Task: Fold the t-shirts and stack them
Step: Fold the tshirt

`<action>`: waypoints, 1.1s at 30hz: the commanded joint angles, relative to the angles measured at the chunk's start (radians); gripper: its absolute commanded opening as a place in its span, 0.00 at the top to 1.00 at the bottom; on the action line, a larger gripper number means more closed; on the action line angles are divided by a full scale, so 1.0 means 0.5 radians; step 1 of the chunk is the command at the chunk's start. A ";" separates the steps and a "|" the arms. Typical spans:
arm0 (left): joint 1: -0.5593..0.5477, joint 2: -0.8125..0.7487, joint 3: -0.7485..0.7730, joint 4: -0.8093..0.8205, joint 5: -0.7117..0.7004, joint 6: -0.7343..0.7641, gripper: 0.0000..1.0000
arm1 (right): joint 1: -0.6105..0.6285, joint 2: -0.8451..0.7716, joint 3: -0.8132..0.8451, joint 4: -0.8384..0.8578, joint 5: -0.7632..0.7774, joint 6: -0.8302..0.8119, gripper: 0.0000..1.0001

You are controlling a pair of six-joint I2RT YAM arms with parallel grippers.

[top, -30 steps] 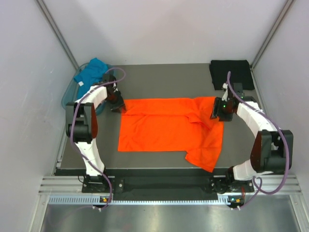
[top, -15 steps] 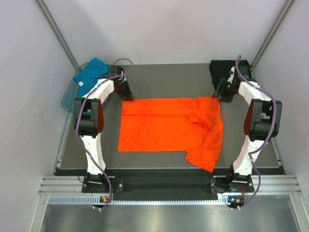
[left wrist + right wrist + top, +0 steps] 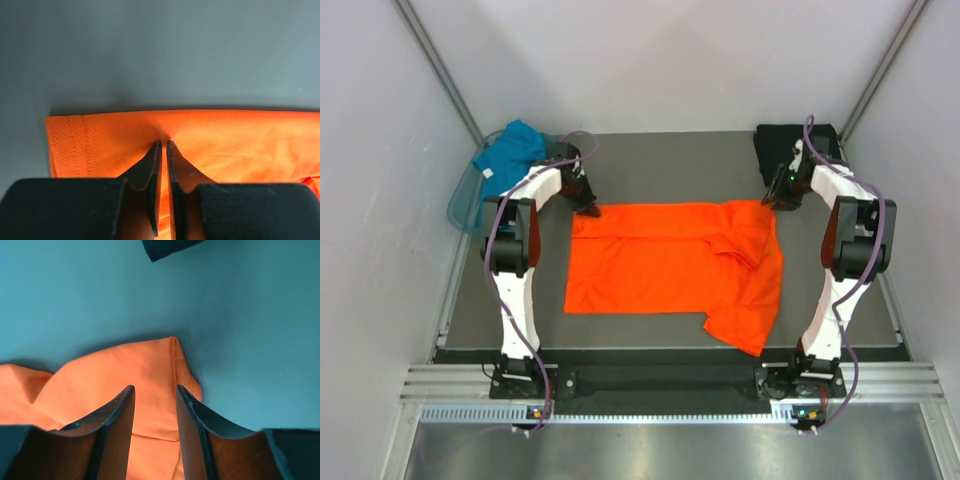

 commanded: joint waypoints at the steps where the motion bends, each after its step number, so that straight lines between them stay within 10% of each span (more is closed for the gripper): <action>1: 0.008 0.024 0.056 0.031 -0.005 -0.028 0.87 | -0.017 0.007 0.091 -0.011 0.050 -0.092 0.61; 9: 0.005 0.030 0.041 0.025 -0.048 -0.034 0.87 | -0.017 0.096 0.143 0.029 -0.005 -0.089 0.65; 19: 0.008 0.021 0.001 0.022 -0.100 -0.056 0.89 | -0.075 0.068 0.245 0.004 0.118 -0.028 0.99; 33: -0.005 -0.053 0.013 0.034 -0.085 -0.080 0.78 | -0.100 0.209 0.330 -0.048 0.127 -0.065 0.87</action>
